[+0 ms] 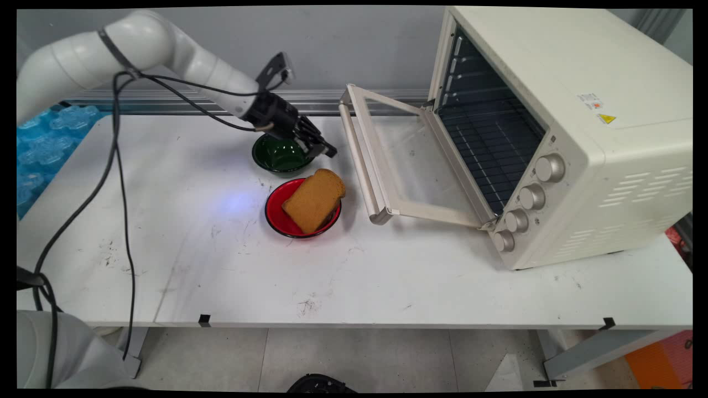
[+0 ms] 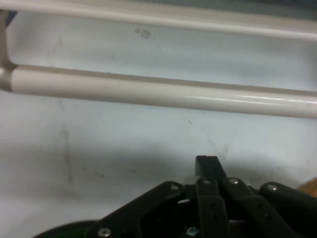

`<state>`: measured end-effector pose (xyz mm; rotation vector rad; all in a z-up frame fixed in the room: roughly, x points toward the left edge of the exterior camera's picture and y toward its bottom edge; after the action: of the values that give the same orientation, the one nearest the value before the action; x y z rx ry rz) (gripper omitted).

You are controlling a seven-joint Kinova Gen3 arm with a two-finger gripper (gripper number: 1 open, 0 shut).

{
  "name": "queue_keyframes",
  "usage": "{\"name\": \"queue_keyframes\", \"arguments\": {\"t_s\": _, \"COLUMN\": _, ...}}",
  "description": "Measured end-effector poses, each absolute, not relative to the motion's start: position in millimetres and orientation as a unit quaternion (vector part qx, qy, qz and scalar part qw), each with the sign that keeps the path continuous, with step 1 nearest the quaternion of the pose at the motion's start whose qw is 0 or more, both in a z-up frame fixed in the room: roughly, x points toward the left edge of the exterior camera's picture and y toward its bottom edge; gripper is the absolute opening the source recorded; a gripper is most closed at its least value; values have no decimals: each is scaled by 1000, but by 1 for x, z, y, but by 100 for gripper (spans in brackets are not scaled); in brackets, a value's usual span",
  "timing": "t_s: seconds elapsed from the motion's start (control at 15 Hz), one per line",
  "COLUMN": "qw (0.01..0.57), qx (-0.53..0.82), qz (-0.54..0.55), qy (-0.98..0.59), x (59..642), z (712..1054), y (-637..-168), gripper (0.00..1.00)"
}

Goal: Close the oven

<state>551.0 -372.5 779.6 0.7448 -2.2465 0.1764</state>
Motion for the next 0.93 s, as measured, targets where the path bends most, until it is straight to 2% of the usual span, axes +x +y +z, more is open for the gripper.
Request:
{"name": "queue_keyframes", "arguments": {"t_s": 0.47, "qw": 381, "qx": 286, "qz": 56, "qy": -877, "x": 520, "z": 741, "y": -402, "gripper": 0}}
{"name": "queue_keyframes", "arguments": {"t_s": 0.93, "qw": 388, "qx": 275, "qz": 50, "qy": -879, "x": 502, "z": 730, "y": -419, "gripper": 0}}
